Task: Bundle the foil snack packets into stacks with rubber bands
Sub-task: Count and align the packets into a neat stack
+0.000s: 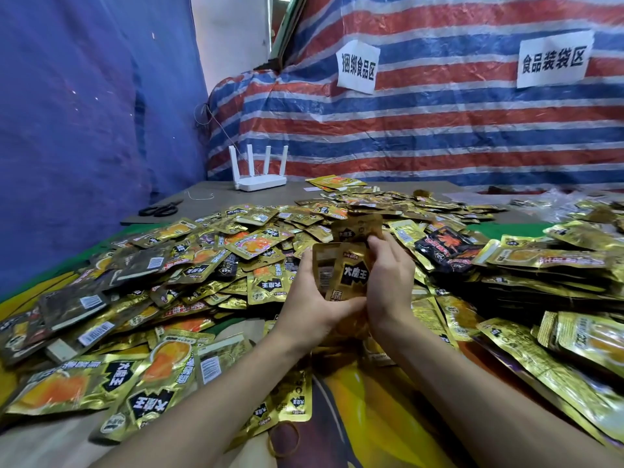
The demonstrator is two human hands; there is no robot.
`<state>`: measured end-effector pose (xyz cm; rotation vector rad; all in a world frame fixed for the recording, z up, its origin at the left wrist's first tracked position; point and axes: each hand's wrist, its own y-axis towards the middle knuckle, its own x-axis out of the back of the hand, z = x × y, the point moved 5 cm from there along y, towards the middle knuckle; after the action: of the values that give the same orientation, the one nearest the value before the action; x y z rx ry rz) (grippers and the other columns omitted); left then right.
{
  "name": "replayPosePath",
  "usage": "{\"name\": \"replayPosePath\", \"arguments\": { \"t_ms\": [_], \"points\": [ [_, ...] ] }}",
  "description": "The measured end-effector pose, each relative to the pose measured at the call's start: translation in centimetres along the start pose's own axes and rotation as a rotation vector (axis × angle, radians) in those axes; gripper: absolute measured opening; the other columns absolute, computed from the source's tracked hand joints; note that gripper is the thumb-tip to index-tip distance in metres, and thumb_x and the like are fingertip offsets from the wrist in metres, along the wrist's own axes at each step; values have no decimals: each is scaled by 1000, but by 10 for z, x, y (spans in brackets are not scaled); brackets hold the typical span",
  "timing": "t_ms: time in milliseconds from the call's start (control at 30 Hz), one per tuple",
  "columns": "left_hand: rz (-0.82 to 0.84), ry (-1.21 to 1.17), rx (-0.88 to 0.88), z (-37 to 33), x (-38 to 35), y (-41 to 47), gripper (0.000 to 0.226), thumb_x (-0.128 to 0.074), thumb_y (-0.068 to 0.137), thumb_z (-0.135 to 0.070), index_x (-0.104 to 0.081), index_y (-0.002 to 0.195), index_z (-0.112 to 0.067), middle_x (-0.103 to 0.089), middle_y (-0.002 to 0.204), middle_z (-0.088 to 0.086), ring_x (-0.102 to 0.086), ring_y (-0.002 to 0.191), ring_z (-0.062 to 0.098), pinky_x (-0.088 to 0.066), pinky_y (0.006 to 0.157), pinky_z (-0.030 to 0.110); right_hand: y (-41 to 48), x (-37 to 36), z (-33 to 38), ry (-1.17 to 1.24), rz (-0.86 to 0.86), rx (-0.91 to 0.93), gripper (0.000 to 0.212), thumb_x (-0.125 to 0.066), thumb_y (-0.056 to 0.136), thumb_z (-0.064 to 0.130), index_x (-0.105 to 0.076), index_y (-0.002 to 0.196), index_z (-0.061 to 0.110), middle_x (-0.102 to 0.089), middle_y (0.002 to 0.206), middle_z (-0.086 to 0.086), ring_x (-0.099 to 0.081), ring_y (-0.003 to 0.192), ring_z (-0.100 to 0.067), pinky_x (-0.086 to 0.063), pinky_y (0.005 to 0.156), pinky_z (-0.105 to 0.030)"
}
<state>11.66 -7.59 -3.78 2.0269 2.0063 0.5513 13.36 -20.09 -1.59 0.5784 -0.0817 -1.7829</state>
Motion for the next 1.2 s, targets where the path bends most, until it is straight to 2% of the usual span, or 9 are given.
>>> {"name": "replayPosePath", "arguments": {
  "t_ms": [167, 267, 333, 433, 533, 633, 767, 1033, 1200],
  "points": [
    [-106, 43, 84, 9, 5, 5, 55, -89, 71, -25, -56, 115, -23, -74, 103, -1, -72, 96, 16, -59, 89, 43, 14, 12, -12, -197, -141, -105, 34, -51, 100, 17, -68, 71, 12, -67, 66, 8, -59, 68, -15, -50, 67, -30],
    [-159, -60, 171, 14, 8, 6, 58, -86, 66, -24, -57, 117, -21, -73, 109, 6, -72, 99, 26, -58, 89, 51, 20, 21, -29, -327, -130, -246, 26, -48, 100, 16, -67, 89, 1, -68, 85, -15, -60, 81, -29, -53, 80, -49],
    [-171, -148, 214, 17, 9, 7, 53, -88, 68, -11, -60, 113, -20, -75, 102, 8, -74, 93, 29, -61, 82, 50, 18, 21, -33, -441, -92, -256, 24, -49, 101, 17, -67, 113, 8, -67, 106, -12, -61, 101, -28, -50, 89, -46],
    [-174, -220, 219, 15, 11, 6, 54, -88, 66, 1, -62, 110, -17, -77, 89, 4, -75, 83, 26, -62, 69, 40, 12, 16, -19, -708, -117, -42, 57, -48, 103, 29, -32, 156, 16, -37, 156, -9, -30, 145, -26, -25, 119, -45],
    [-116, -191, 132, 7, 5, 4, 55, -86, 70, 3, -61, 115, -16, -76, 95, 4, -74, 86, 21, -61, 71, 33, 2, 4, -2, -730, -100, 208, 58, -32, 101, 43, -39, 152, 17, -38, 155, -3, -25, 146, -19, -17, 122, -41],
    [5, -146, 41, -1, -3, 2, 53, -80, 76, 0, -53, 115, -23, -74, 93, -5, -72, 87, 10, -57, 71, 22, -10, -8, 0, -440, 56, 198, 64, -19, 95, 56, -67, 125, 24, -65, 121, 8, -54, 124, -17, -40, 111, -44],
    [136, -137, 95, 1, -6, 2, 60, -74, 77, -6, -45, 126, -26, -74, 92, -6, -72, 87, 11, -57, 70, 25, -12, -10, -7, -102, 166, -10, 56, -29, 91, 66, -77, 78, 42, -75, 74, 9, -73, 72, -10, -59, 65, -30],
    [160, -100, 52, -3, 16, 12, 59, -89, 56, 2, -62, 104, -18, -77, 87, -4, -72, 84, 9, -56, 69, 21, -11, -18, -4, -17, 269, -72, 46, -46, 83, 40, -71, 80, 2, -71, 74, -11, -67, 70, -20, -54, 60, -29],
    [197, -188, 86, -5, 2, 6, 33, -71, 61, -7, -64, 93, -9, -71, 71, -3, -69, 67, 13, -55, 60, 24, -15, -25, 8, -104, 214, -73, 41, -50, 79, 39, -70, 73, 4, -68, 73, -7, -63, 68, -16, -50, 61, -30]
  ]
}}
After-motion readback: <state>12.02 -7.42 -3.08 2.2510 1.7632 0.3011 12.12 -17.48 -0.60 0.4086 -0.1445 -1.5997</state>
